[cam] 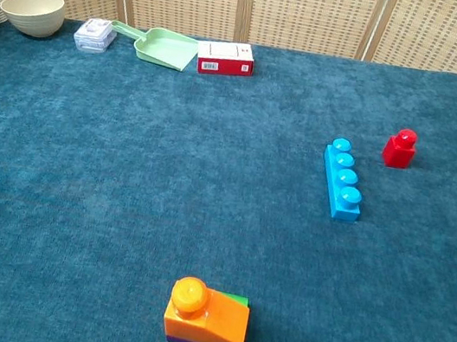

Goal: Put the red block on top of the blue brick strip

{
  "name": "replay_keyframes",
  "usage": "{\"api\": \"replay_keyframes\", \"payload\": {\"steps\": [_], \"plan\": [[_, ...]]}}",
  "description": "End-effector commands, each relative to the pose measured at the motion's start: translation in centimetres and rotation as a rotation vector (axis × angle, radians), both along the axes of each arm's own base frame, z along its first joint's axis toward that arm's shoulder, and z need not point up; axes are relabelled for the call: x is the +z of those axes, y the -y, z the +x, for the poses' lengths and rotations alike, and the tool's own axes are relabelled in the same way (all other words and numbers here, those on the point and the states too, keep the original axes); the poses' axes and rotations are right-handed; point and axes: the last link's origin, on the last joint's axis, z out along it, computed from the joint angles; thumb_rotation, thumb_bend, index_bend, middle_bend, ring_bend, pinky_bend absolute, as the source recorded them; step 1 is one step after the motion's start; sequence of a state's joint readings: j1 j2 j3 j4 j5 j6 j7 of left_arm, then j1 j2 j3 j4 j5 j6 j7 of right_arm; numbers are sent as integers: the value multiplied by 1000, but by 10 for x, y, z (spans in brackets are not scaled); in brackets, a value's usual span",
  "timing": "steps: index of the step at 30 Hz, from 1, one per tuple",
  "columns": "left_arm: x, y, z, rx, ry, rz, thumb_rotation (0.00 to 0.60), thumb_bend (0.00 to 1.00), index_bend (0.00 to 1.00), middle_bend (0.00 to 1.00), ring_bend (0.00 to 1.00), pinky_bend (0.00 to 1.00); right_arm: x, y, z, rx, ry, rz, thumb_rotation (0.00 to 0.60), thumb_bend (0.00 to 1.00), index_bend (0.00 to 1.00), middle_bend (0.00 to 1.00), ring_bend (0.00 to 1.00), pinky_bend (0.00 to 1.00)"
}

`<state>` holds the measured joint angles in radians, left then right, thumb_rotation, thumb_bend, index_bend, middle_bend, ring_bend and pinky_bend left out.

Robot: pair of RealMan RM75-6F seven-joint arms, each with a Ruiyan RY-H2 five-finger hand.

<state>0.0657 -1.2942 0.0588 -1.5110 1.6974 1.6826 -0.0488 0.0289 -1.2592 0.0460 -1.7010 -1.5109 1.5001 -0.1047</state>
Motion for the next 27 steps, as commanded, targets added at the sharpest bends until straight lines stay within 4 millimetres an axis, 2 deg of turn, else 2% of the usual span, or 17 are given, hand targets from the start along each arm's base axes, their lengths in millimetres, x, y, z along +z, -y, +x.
{"api": "replay_keyframes", "payload": {"steps": [1,9,13,17,21,27], "plan": [[-1,-1,0,3,0,-3,600,468,512,377,305,161,0,1,0,-2,0,1,600,226,218,140,63,24],[-3,-2,0,-1,0,-8,600,468,512,375,305,160,-2,3,1,4,8,10,600,226,215,141,64,24],[0,-4,0,0,-4,0,600,468,513,375,305,159,1,9,6,26,30,21,600,226,164,141,71,33],[2,-6,1,-2,-7,8,600,468,513,374,305,159,3,24,16,56,58,43,600,225,160,141,85,61],[2,-8,2,0,-11,3,600,468,513,375,305,159,3,45,25,81,70,80,600,226,160,164,154,123],[1,-12,2,5,-12,0,600,468,513,374,305,159,-2,81,43,100,107,122,600,225,186,170,160,159]]}}
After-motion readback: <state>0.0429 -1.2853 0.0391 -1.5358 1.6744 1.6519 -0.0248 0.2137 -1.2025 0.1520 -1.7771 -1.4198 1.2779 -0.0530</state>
